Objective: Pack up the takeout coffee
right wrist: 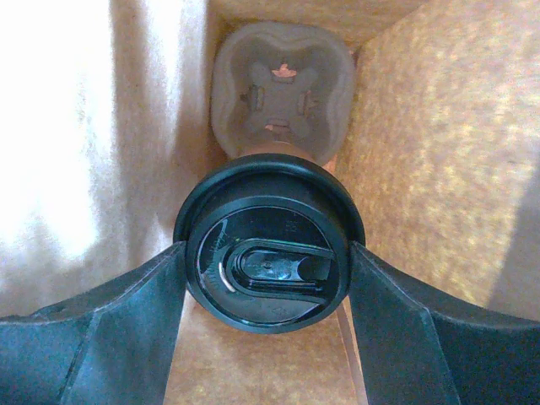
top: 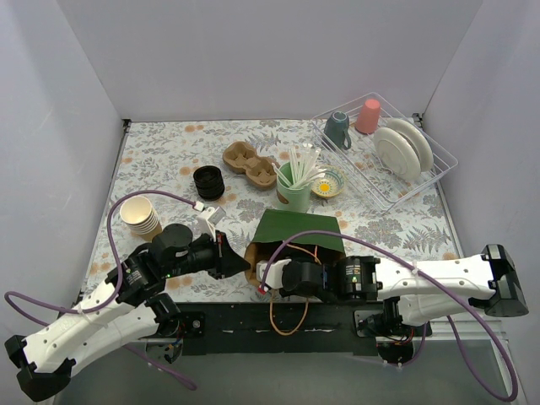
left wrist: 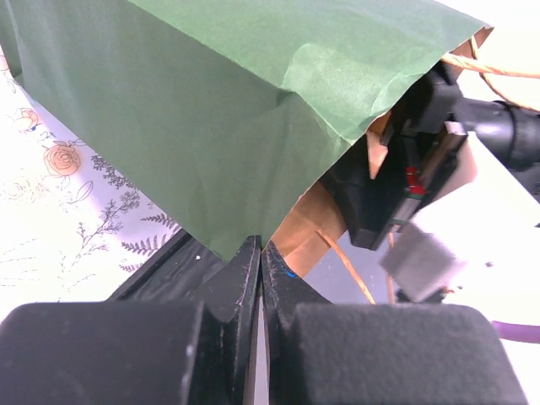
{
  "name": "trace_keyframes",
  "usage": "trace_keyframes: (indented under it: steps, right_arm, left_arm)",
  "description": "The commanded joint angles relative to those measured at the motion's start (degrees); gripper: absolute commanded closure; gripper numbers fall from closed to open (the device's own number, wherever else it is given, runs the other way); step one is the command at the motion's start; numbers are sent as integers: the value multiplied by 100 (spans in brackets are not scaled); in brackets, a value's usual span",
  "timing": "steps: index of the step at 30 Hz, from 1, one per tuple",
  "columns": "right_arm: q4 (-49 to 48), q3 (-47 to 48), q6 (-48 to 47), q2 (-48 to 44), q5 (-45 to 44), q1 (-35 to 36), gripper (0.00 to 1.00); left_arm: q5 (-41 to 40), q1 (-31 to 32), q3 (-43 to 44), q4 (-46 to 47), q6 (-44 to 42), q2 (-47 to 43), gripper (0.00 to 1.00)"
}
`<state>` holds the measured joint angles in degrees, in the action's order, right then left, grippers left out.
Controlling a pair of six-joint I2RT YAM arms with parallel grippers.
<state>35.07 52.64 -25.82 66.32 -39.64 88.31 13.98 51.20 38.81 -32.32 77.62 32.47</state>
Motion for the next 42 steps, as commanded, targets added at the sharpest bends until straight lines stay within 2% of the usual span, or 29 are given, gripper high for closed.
trace_keyframes:
  steps: [1,9,23,28,42]
  right_arm:
    - [-387,-79,-335,-41,219,-174,62]
    - [-326,-70,-230,-32,685,-543,63]
    - [-106,237,-792,82,1502,-982,64]
    - [176,440,-889,4,1363,-1079,64]
    - [-764,-140,-1443,197,1635,-1457,66]
  left_arm:
    - [52,-14,215,41,60,14,100]
    - [61,-14,206,111,86,14,100]
    - [140,-14,154,156,7,58,100]
    - [123,-14,22,112,7,-91,100]
    - [281,-22,83,59,-20,76,100]
